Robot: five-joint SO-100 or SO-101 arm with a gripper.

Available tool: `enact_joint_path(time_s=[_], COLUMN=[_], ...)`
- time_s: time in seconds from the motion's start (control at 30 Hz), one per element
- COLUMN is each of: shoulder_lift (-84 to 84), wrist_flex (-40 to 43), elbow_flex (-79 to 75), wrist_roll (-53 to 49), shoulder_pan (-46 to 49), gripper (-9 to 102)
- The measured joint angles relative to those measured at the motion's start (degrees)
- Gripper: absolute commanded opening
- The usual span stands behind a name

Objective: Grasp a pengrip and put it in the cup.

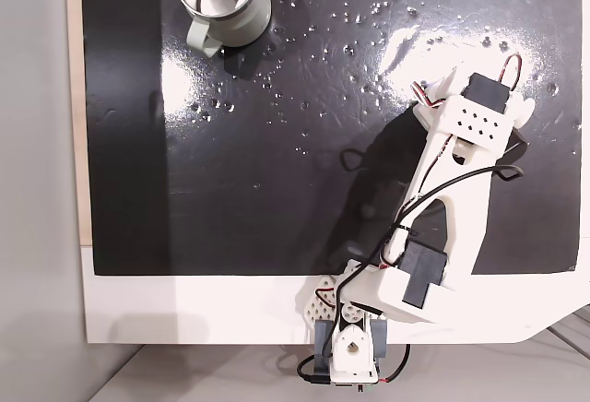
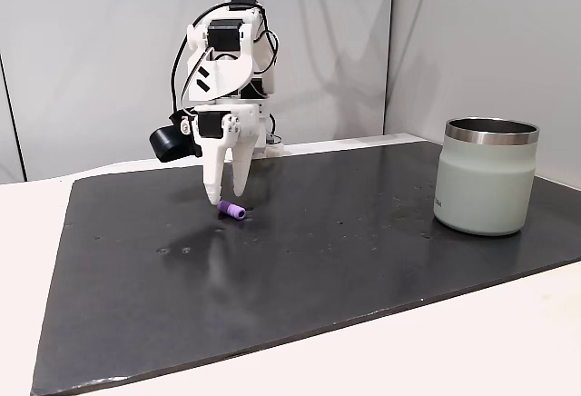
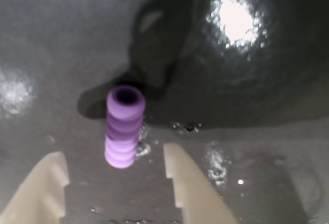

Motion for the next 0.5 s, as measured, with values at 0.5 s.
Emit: enact_joint_path(time_s=[0.5], shoulder_lift=[-4.48], wrist_flex=[-2.29], elbow_flex=[0.00], wrist_roll=[0.00], shoulder_pan=[0.09], gripper=[10])
